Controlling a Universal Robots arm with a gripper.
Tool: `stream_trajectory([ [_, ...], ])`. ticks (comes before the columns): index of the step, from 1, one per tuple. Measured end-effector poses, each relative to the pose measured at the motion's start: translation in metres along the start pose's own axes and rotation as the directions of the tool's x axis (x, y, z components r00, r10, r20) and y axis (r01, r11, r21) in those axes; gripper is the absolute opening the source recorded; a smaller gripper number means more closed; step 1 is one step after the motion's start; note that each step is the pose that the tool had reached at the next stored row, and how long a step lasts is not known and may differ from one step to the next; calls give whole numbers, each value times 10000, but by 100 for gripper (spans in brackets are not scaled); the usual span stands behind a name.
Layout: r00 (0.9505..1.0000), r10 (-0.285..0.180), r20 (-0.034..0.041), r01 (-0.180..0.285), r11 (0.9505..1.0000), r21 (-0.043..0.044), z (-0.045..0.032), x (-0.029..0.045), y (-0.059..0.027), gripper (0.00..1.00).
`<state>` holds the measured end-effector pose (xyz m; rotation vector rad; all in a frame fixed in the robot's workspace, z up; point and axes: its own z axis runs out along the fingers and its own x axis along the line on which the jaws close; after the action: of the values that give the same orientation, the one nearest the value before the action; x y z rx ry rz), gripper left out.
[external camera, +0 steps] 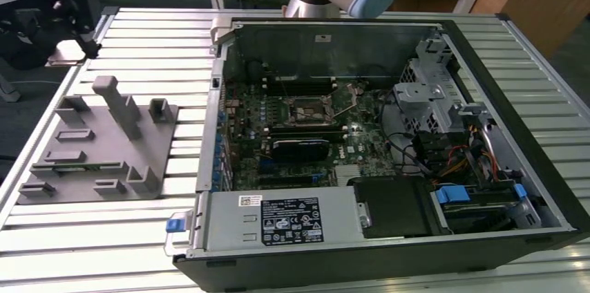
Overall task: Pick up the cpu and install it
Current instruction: 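Pick up the cpu and move it towards the insertion slot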
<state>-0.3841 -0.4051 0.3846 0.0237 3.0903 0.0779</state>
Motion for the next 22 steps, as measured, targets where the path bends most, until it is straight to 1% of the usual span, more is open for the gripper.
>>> stream_trajectory([
  [2,10000,0,0,0,10000,0,3,-57,1,55],
  [9,10000,0,0,0,10000,0,10,-193,3,55],
  [15,10000,0,0,0,10000,0,19,-369,5,55],
  [17,10000,1,0,-1,10000,0,24,-397,6,55],
  [19,10000,1,0,-1,10000,0,31,-443,6,55],
  [22,10000,0,0,0,10000,-1,43,-558,9,55],
])
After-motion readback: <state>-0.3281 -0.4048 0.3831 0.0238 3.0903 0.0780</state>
